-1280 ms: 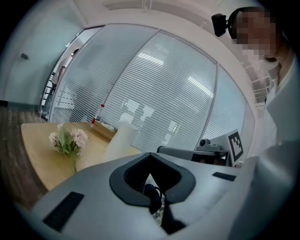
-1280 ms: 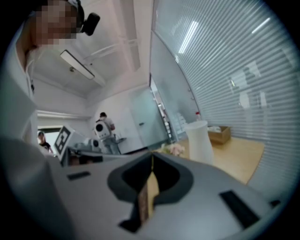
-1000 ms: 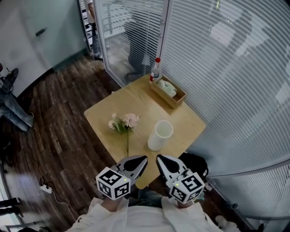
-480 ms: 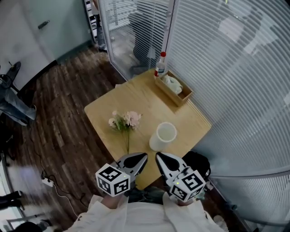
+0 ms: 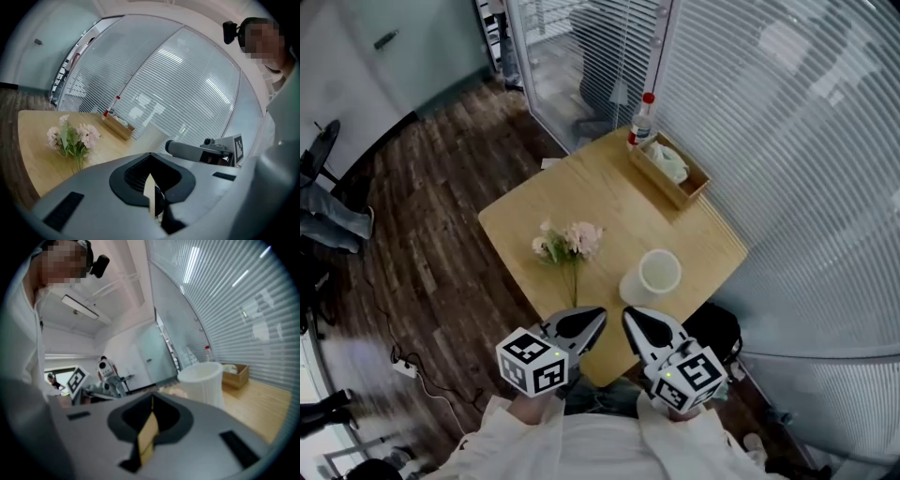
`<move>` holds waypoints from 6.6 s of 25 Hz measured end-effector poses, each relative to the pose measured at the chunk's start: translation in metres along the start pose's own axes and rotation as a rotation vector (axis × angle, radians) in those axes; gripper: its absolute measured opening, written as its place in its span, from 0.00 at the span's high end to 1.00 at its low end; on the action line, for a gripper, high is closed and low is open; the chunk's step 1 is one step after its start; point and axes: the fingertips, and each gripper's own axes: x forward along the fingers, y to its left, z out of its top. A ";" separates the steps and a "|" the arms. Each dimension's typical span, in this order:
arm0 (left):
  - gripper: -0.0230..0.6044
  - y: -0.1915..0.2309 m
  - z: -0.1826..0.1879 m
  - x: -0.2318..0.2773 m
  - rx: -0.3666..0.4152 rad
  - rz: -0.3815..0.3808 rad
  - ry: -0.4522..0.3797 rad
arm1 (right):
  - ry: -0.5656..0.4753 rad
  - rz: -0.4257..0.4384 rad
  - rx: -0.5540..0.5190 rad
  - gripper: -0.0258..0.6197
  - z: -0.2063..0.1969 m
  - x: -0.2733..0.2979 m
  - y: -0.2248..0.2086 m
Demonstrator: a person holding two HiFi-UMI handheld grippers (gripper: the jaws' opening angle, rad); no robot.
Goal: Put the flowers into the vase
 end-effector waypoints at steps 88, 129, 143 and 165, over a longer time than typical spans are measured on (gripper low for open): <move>0.90 0.194 -0.042 0.043 -0.533 0.144 0.043 | 0.242 0.000 0.177 0.94 -0.093 0.070 -0.010; 0.92 0.032 0.082 0.009 -0.155 -0.035 -0.166 | -0.047 -0.044 -0.070 0.94 0.037 0.009 0.012; 0.92 -0.040 0.158 0.009 -0.006 -0.208 -0.321 | -0.183 -0.094 -0.154 0.94 0.095 -0.017 0.002; 0.92 -0.101 0.222 0.055 0.106 -0.386 -0.442 | -0.283 -0.221 -0.193 0.94 0.133 -0.058 -0.044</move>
